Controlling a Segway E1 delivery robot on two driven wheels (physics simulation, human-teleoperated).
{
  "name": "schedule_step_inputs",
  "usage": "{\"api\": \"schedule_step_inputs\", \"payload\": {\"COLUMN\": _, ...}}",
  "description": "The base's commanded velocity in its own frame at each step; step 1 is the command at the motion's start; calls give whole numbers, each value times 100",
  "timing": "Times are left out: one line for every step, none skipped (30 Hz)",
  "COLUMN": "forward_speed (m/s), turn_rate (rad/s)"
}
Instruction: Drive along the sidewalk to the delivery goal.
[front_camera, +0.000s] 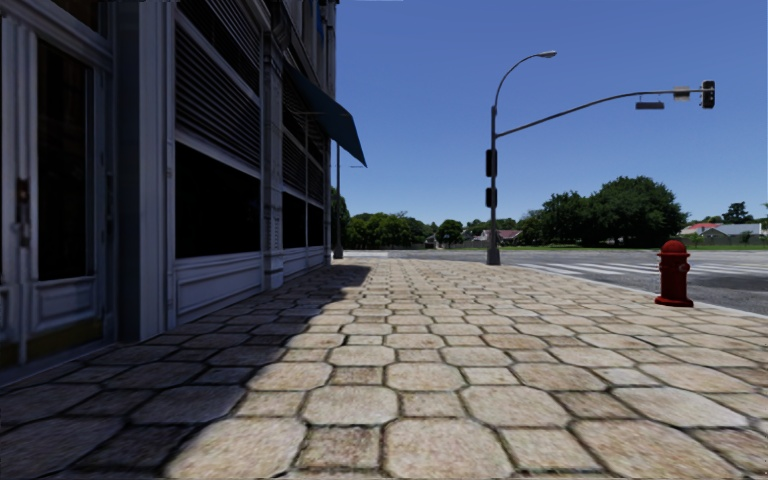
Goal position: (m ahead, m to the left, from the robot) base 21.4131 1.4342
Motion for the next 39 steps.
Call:
{"api": "schedule_step_inputs", "payload": {"forward_speed": 200, "turn_rate": 0}}
{"api": "schedule_step_inputs", "payload": {"forward_speed": 200, "turn_rate": 0}}
{"api": "schedule_step_inputs", "payload": {"forward_speed": 200, "turn_rate": 0}}
{"api": "schedule_step_inputs", "payload": {"forward_speed": 200, "turn_rate": 0}}
{"api": "schedule_step_inputs", "payload": {"forward_speed": 200, "turn_rate": 0}}
{"api": "schedule_step_inputs", "payload": {"forward_speed": 200, "turn_rate": 0}}
{"api": "schedule_step_inputs", "payload": {"forward_speed": 200, "turn_rate": 3}}
{"api": "schedule_step_inputs", "payload": {"forward_speed": 200, "turn_rate": 13}}
{"api": "schedule_step_inputs", "payload": {"forward_speed": 200, "turn_rate": 16}}
{"api": "schedule_step_inputs", "payload": {"forward_speed": 200, "turn_rate": 17}}
{"api": "schedule_step_inputs", "payload": {"forward_speed": 200, "turn_rate": 10}}
{"api": "schedule_step_inputs", "payload": {"forward_speed": 200, "turn_rate": 10}}
{"api": "schedule_step_inputs", "payload": {"forward_speed": 200, "turn_rate": 0}}
{"api": "schedule_step_inputs", "payload": {"forward_speed": 200, "turn_rate": 0}}
{"api": "schedule_step_inputs", "payload": {"forward_speed": 200, "turn_rate": 0}}
{"api": "schedule_step_inputs", "payload": {"forward_speed": 200, "turn_rate": 0}}
{"api": "schedule_step_inputs", "payload": {"forward_speed": 200, "turn_rate": 0}}
{"api": "schedule_step_inputs", "payload": {"forward_speed": 200, "turn_rate": 0}}
{"api": "schedule_step_inputs", "payload": {"forward_speed": 200, "turn_rate": 0}}
{"api": "schedule_step_inputs", "payload": {"forward_speed": 200, "turn_rate": 0}}
{"api": "schedule_step_inputs", "payload": {"forward_speed": 200, "turn_rate": 0}}
{"api": "schedule_step_inputs", "payload": {"forward_speed": 200, "turn_rate": 0}}
{"api": "schedule_step_inputs", "payload": {"forward_speed": 200, "turn_rate": 0}}
{"api": "schedule_step_inputs", "payload": {"forward_speed": 200, "turn_rate": 0}}
{"api": "schedule_step_inputs", "payload": {"forward_speed": 200, "turn_rate": 0}}
{"api": "schedule_step_inputs", "payload": {"forward_speed": 200, "turn_rate": 0}}
{"api": "schedule_step_inputs", "payload": {"forward_speed": 200, "turn_rate": 0}}
{"api": "schedule_step_inputs", "payload": {"forward_speed": 200, "turn_rate": 0}}
{"api": "schedule_step_inputs", "payload": {"forward_speed": 200, "turn_rate": 0}}
{"api": "schedule_step_inputs", "payload": {"forward_speed": 200, "turn_rate": 3}}
{"api": "schedule_step_inputs", "payload": {"forward_speed": 200, "turn_rate": 3}}
{"api": "schedule_step_inputs", "payload": {"forward_speed": 200, "turn_rate": 3}}
{"api": "schedule_step_inputs", "payload": {"forward_speed": 200, "turn_rate": 1}}
{"api": "schedule_step_inputs", "payload": {"forward_speed": 200, "turn_rate": 0}}
{"api": "schedule_step_inputs", "payload": {"forward_speed": 200, "turn_rate": 0}}
{"api": "schedule_step_inputs", "payload": {"forward_speed": 200, "turn_rate": 0}}
{"api": "schedule_step_inputs", "payload": {"forward_speed": 200, "turn_rate": 0}}
{"api": "schedule_step_inputs", "payload": {"forward_speed": 200, "turn_rate": 0}}
{"api": "schedule_step_inputs", "payload": {"forward_speed": 200, "turn_rate": 0}}
